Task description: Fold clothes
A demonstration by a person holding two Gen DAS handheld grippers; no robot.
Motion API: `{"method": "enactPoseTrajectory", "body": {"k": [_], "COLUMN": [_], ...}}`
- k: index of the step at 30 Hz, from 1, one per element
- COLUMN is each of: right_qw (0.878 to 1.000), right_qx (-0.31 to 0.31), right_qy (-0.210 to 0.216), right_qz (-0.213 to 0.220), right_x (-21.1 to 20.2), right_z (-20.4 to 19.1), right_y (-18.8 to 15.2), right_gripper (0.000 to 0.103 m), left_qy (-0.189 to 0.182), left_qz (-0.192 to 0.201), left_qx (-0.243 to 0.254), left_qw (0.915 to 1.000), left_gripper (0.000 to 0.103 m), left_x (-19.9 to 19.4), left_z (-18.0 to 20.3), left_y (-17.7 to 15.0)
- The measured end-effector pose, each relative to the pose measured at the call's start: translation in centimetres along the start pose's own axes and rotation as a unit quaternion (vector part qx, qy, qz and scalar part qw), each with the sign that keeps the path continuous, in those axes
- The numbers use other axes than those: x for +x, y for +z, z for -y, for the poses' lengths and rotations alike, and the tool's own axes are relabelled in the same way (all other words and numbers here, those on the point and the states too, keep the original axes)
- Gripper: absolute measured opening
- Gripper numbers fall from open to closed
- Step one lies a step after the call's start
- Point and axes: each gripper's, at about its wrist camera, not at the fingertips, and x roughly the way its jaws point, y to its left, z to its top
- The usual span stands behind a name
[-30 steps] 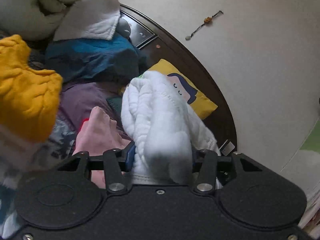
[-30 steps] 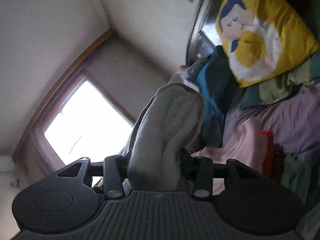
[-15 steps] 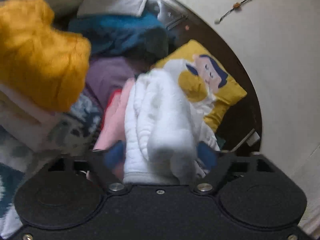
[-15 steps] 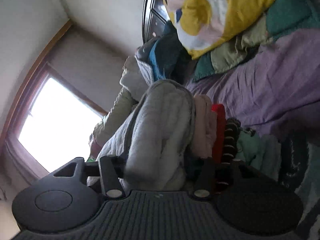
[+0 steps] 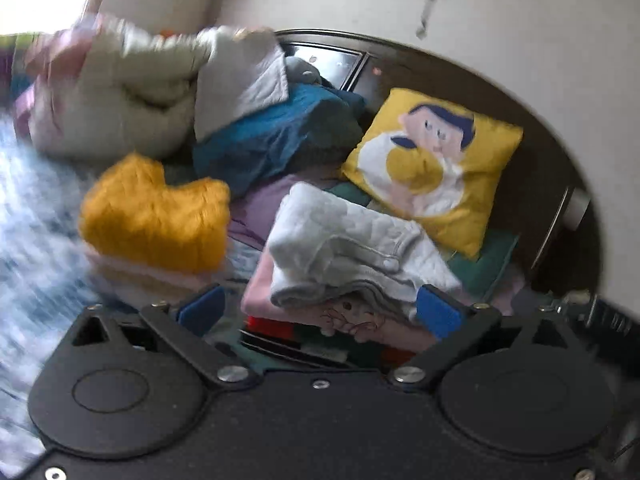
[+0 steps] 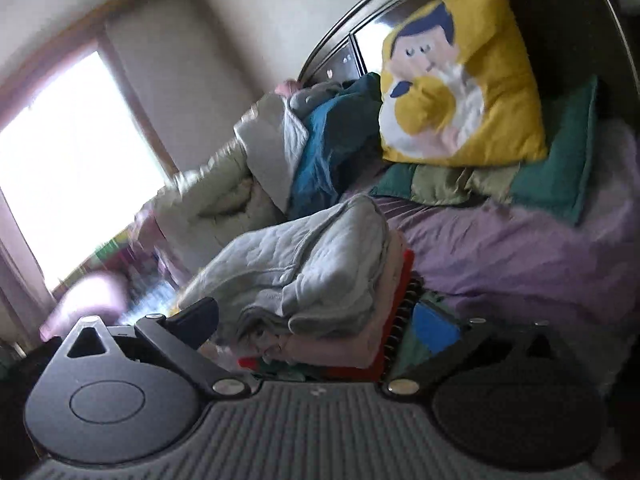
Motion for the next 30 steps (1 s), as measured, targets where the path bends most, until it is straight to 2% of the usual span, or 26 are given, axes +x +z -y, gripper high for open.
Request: {"method": "enactPoseTrajectory", "body": {"k": [3,6,8,11,15,18,22,30], "right_qw": [0.998,0.993,0.989,0.984,0.980,0.978,0.978,0.975], "right_qx": [-0.032,-0.058,-0.084,-0.109,-0.118,-0.124,-0.122,-0.120], "right_qy": [-0.043,-0.071,-0.089,-0.111,-0.123,-0.130,-0.138,-0.145], "right_qz": [-0.041,-0.070,-0.078,-0.092,-0.102,-0.103,-0.102,-0.114], "right_x": [-1.3,-2.3,-2.9,-3.3,-3.7,-4.0,-4.2,-3.8], "right_z": [-2.2,-4.0,-5.1,-6.1,-6.6,-6.7,-6.5,-6.1], "right_y": [1.9,3.3,3.7,4.0,4.1,4.0,4.0,3.3], "right_gripper": [0.103,0.103,0.103,0.103,0.103,0.103,0.103,0.103], "left_qy": [0.055,0.071,0.071,0.075,0.076,0.103,0.121,0.132], "left_qz": [0.012,0.001,-0.020,-0.021,-0.026,-0.027,-0.047,-0.062], "left_qx": [0.070,0.075,0.071,0.091,0.088,0.096,0.120,0.106], "left_qw": [0.9960,0.9947,0.9947,0.9928,0.9929,0.9897,0.9842,0.9836], "left_gripper": [0.103,0.103,0.103,0.103,0.103,0.103,0.103,0.103], "left_x": [-2.1,-3.2,-3.4,-3.8,-4.0,-3.8,-3.2,-2.6], "left_z": [3.3,5.0,5.6,6.9,8.3,9.2,10.1,9.7], "left_y": [1.4,2.8,3.5,3.6,3.6,3.2,2.7,2.0]}}
